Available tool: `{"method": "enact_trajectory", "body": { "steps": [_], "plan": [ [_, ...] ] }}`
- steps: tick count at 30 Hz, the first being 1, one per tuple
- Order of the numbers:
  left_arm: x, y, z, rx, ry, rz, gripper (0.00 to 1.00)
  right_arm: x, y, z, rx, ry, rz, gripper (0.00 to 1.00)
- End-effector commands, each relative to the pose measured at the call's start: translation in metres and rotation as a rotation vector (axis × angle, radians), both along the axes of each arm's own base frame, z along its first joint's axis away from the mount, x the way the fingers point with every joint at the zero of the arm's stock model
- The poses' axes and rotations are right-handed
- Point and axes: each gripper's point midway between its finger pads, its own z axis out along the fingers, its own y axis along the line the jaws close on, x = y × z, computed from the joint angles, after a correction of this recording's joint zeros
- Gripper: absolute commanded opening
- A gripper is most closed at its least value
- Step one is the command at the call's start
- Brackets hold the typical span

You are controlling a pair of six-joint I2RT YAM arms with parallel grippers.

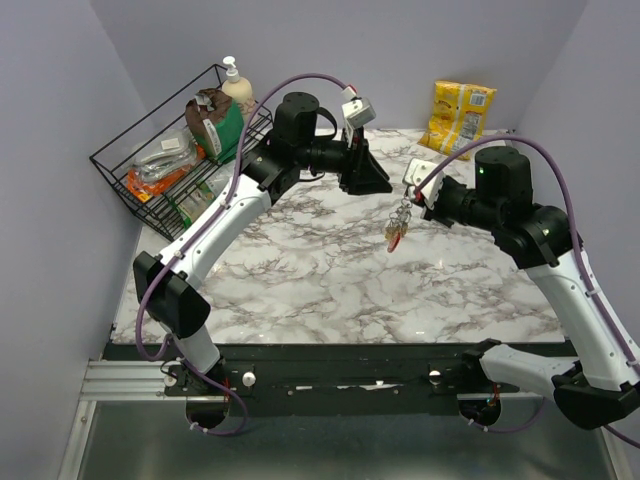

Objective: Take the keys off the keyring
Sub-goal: Remove the key from the keyring.

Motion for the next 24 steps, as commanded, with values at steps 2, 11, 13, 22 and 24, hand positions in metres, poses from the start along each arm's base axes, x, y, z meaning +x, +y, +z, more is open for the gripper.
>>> {"method": "enact_trajectory", "body": {
  "steps": [2, 11, 13, 22, 24],
  "plan": [
    [-0.006, 0.008, 0.013, 0.01, -0.045, 0.018, 0.48, 0.011, -0.001, 0.01, 0.053, -0.014, -0.079, 0.01],
    [-0.016, 0.014, 0.023, 0.015, -0.073, -0.006, 0.48, 0.017, -0.007, 0.001, 0.051, 0.024, -0.147, 0.01],
    [-0.021, 0.016, 0.029, 0.009, -0.084, -0.021, 0.48, 0.019, -0.007, 0.002, 0.059, 0.035, -0.169, 0.01],
    [-0.038, 0.002, 0.016, 0.037, -0.061, -0.062, 0.48, 0.023, -0.003, 0.006, 0.128, 0.135, -0.241, 0.01],
    [-0.038, -0.005, 0.006, 0.057, -0.056, -0.057, 0.48, 0.02, -0.001, 0.007, 0.144, 0.166, -0.242, 0.01]
  ]
}}
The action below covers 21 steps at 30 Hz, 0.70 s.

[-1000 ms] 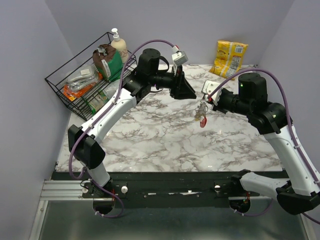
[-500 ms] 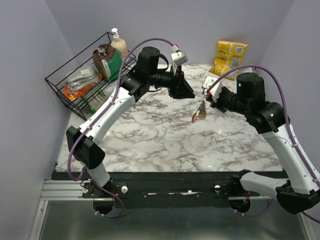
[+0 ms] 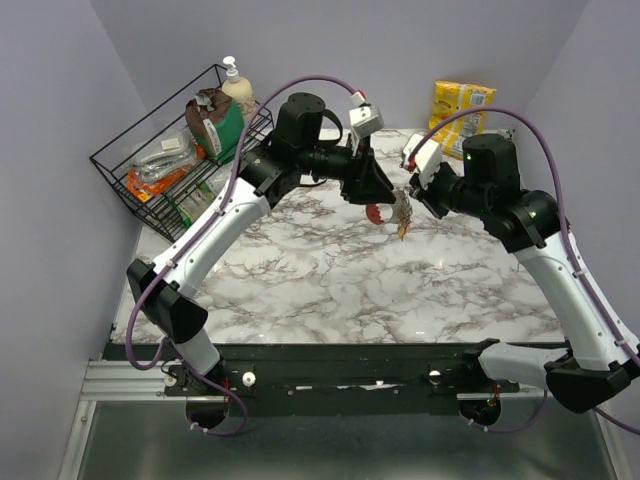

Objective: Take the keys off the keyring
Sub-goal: Remove the key from the keyring.

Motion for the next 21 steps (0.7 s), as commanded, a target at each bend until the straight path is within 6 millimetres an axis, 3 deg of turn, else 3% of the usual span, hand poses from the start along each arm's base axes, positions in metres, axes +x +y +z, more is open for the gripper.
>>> {"method": "enact_trajectory", "body": {
  "steps": [1, 11, 21],
  "plan": [
    [-0.012, -0.01, -0.011, 0.031, -0.007, -0.01, 0.48, -0.003, 0.003, 0.017, 0.074, 0.031, -0.044, 0.01],
    [0.016, -0.024, -0.033, 0.085, -0.035, 0.124, 0.48, -0.01, 0.004, 0.016, 0.095, 0.063, -0.046, 0.01],
    [0.014, -0.035, -0.047, 0.108, -0.008, 0.123, 0.48, -0.017, 0.008, 0.022, 0.143, 0.097, -0.045, 0.01]
  ]
}}
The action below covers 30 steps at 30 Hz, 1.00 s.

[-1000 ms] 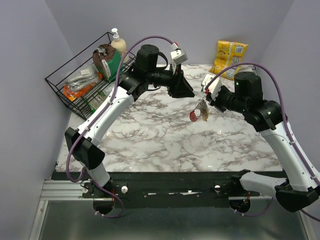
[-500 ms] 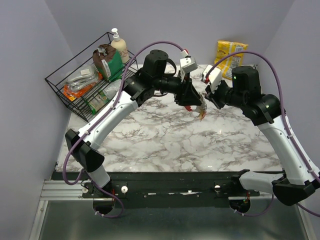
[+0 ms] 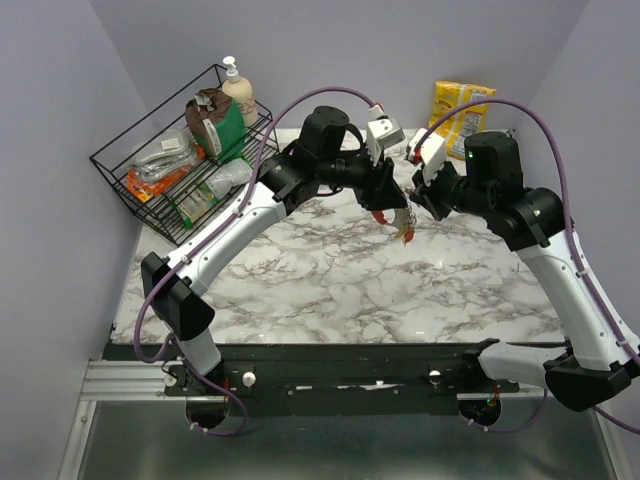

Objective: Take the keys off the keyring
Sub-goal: Remove the key from the keyring.

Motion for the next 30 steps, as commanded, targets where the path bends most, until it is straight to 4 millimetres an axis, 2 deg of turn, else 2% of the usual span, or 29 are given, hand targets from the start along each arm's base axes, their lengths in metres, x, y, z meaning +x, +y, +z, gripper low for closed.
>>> {"method": "enact_trajectory", "body": {
  "steps": [1, 7, 25, 30],
  "plan": [
    [0.004, -0.008, -0.011, 0.013, 0.011, 0.014, 0.48, -0.008, 0.006, 0.019, 0.062, -0.003, 0.011, 0.01],
    [0.005, -0.012, -0.007, -0.005, 0.026, 0.012, 0.48, -0.011, 0.004, 0.017, 0.065, 0.005, 0.007, 0.01],
    [0.028, -0.017, -0.017, 0.021, 0.005, 0.119, 0.49, -0.03, 0.007, 0.02, 0.103, 0.047, 0.046, 0.01],
    [0.033, -0.016, -0.018, 0.031, -0.007, 0.144, 0.46, -0.035, 0.006, 0.021, 0.105, 0.048, 0.052, 0.01]
  ]
}}
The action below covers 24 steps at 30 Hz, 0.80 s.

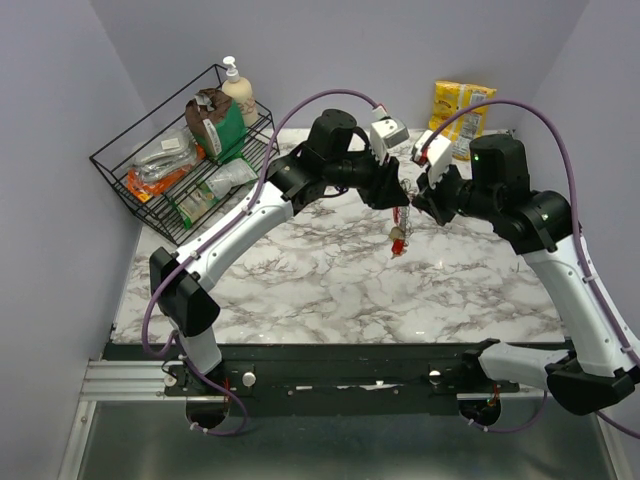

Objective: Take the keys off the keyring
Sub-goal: Remove the key from the keyring.

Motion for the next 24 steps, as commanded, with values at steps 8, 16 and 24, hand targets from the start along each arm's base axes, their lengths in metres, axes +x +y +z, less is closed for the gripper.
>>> {"method": "enact_trajectory", "body": {
  "steps": [8, 16, 24],
  "plan": [
    [0.012, -0.007, -0.003, 0.002, -0.041, 0.041, 0.28, -0.021, 0.005, 0.014, 0.053, -0.002, 0.059, 0.01],
    [0.006, -0.007, 0.001, -0.007, -0.046, 0.008, 0.04, -0.018, 0.002, 0.01, 0.036, -0.01, 0.043, 0.01],
    [-0.014, -0.004, 0.006, -0.026, -0.049, -0.092, 0.0, -0.011, -0.009, 0.006, -0.011, -0.046, 0.0, 0.01]
  ]
}}
